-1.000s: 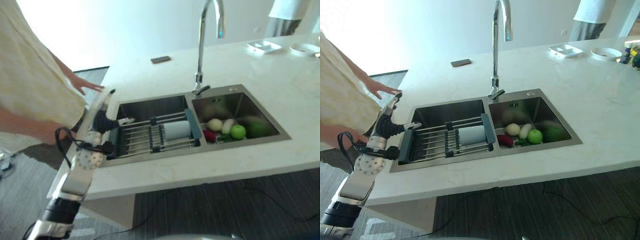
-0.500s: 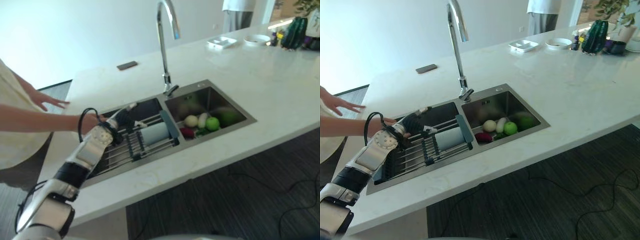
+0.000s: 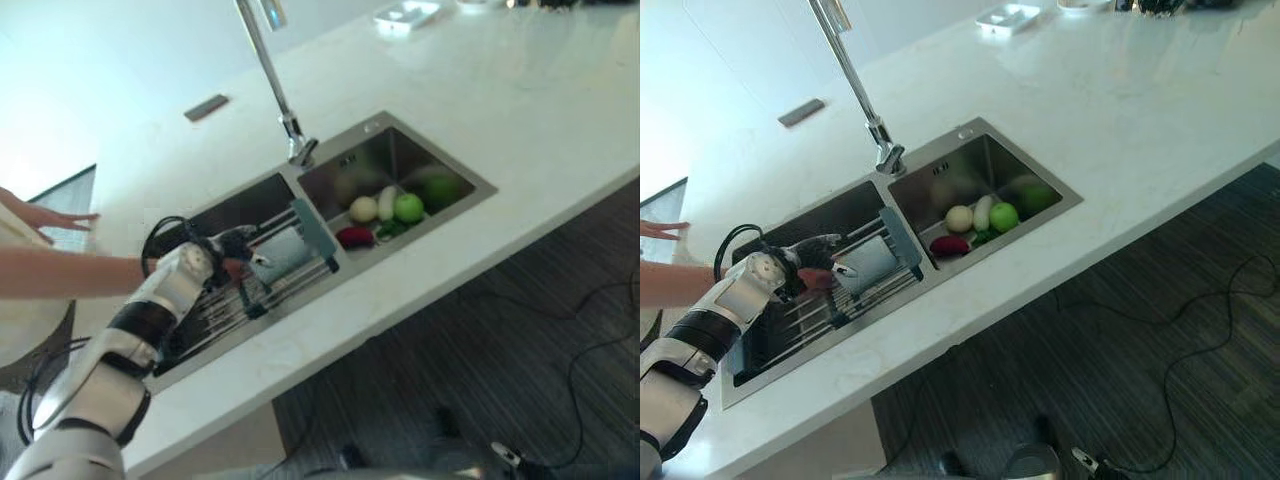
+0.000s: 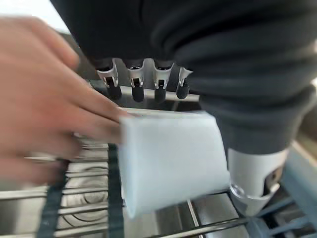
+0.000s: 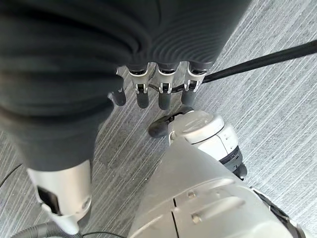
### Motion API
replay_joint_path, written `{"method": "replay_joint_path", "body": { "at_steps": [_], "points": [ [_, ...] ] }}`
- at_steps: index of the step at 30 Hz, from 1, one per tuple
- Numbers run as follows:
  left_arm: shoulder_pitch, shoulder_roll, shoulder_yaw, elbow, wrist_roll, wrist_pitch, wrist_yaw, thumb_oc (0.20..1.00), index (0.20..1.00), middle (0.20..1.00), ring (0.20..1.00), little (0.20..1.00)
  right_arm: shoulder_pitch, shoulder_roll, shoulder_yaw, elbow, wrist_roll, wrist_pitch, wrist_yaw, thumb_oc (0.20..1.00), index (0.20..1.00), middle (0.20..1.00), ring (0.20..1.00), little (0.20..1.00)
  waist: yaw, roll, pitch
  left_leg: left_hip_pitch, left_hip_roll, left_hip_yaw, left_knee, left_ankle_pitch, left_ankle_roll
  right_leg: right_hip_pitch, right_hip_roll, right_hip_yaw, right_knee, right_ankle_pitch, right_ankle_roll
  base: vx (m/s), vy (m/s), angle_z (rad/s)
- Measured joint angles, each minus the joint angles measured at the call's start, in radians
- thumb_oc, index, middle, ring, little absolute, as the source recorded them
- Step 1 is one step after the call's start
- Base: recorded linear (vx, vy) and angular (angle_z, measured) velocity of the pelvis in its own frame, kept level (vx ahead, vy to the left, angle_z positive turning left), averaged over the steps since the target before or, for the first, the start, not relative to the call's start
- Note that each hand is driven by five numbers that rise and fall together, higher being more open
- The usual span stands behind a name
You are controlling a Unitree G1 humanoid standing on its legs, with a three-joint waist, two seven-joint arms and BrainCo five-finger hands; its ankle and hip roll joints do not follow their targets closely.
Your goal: Place the dishes in the dishwasher.
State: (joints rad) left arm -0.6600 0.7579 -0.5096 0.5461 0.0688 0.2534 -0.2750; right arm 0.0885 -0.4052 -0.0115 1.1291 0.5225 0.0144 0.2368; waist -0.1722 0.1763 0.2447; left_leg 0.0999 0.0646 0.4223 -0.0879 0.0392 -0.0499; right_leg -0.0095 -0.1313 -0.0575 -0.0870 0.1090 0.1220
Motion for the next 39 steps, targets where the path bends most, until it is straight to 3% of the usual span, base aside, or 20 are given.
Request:
{"method": "replay_joint_path", "body": {
  "at_steps": [8, 12, 16, 20, 25, 30, 33, 39],
  "points": [
    [-0.069, -0.033, -0.023, -0.025, 0.001, 0.001, 0.029, 1.0, 1.0, 1.0, 1.0, 1.0, -0.044, 0.004, 0.003, -0.03, 0.008, 0.0, 0.019, 1.0, 1.0, 1.0, 1.0, 1.0, -0.02, -0.031, 0.06, -0.035, -0.007, 0.016, 0.0, 0.002, 0.01, -0.049, -0.002, 0.026, 0.0, 0.012, 0.007, -0.03, 0.007, -0.09],
    [-0.077, -0.032, -0.036, -0.025, 0.044, -0.004, 0.047, 1.0, 1.0, 1.0, 1.0, 1.0, -0.043, 0.005, 0.003, -0.026, 0.008, 0.0, 0.019, 1.0, 1.0, 1.0, 1.0, 1.0, -0.019, -0.034, 0.061, -0.022, -0.002, 0.011, 0.0, 0.002, 0.01, -0.025, 0.001, 0.02, 0.0, 0.018, -0.002, 0.01, -0.008, 0.02],
    [-0.079, -0.022, -0.036, -0.055, 0.071, -0.013, 0.064, 1.0, 1.0, 1.0, 1.0, 1.0, -0.045, 0.007, 0.002, -0.023, 0.008, 0.0, 0.019, 1.0, 1.0, 1.0, 1.0, 1.0, -0.009, -0.038, 0.062, 0.005, 0.002, -0.008, 0.0, 0.001, 0.009, 0.01, -0.001, -0.003, 0.0, -0.001, 0.007, 0.01, -0.011, 0.15],
    [-0.067, 0.013, 0.007, -0.169, 0.07, -0.01, 0.098, 1.0, 1.0, 1.0, 1.0, 1.0, -0.041, 0.026, 0.002, 0.001, 0.007, 0.0, 0.017, 1.0, 1.0, 1.0, 1.0, 1.0, 0.016, -0.044, 0.056, 0.021, 0.004, -0.031, 0.0, 0.003, 0.008, 0.042, -0.003, -0.023, 0.0, 0.006, -0.006, -0.01, -0.01, 0.15],
    [0.047, 0.013, 0.138, -0.251, 0.024, 0.02, 0.179, 1.0, 1.0, 1.0, 1.0, 1.0, -0.023, 0.073, 0.002, 0.001, 0.008, -0.001, 0.005, 1.0, 1.0, 1.0, 1.0, 1.0, 0.042, -0.062, -0.026, 0.03, 0.007, -0.058, 0.0, 0.003, 0.008, 0.071, -0.003, -0.058, 0.0, -0.002, -0.01, -0.01, 0.003, 0.17],
    [0.238, 0.013, 0.275, -0.332, -0.049, 0.013, 0.278, 1.0, 1.0, 1.0, 1.0, 1.0, 0.009, 0.112, 0.002, 0.001, 0.007, -0.002, -0.012, 1.0, 1.0, 1.0, 1.0, 1.0, 0.096, -0.085, -0.099, 0.044, 0.007, -0.087, -0.006, 0.002, 0.007, 0.102, -0.007, -0.093, -0.003, -0.017, -0.01, -0.01, 0.004, 0.21],
    [0.344, 0.01, 0.346, -0.396, -0.093, -0.028, 0.348, 1.0, 1.0, 1.0, 1.0, 1.0, 0.036, 0.135, 0.002, 0.004, 0.004, -0.002, -0.019, 1.0, 1.0, 1.0, 1.0, 1.0, 0.139, -0.099, -0.121, 0.043, 0.004, -0.11, -0.007, -0.003, 0.002, 0.107, -0.012, -0.111, -0.006, -0.024, -0.003, -0.02, -0.011, 0.19],
    [0.519, -0.09, 0.507, -0.65, -0.088, -0.219, 0.492, 1.0, 1.0, 1.0, 1.0, 1.0, 0.096, 0.173, 0.003, 0.005, -0.035, -0.004, -0.034, 1.0, 1.0, 1.0, 1.0, 1.0, 0.185, -0.14, -0.163, 0.042, 0.0, -0.141, -0.007, 0.003, 0.006, 0.13, -0.015, -0.141, -0.001, -0.024, -0.007, -0.03, -0.009, 0.15]
  ]
}}
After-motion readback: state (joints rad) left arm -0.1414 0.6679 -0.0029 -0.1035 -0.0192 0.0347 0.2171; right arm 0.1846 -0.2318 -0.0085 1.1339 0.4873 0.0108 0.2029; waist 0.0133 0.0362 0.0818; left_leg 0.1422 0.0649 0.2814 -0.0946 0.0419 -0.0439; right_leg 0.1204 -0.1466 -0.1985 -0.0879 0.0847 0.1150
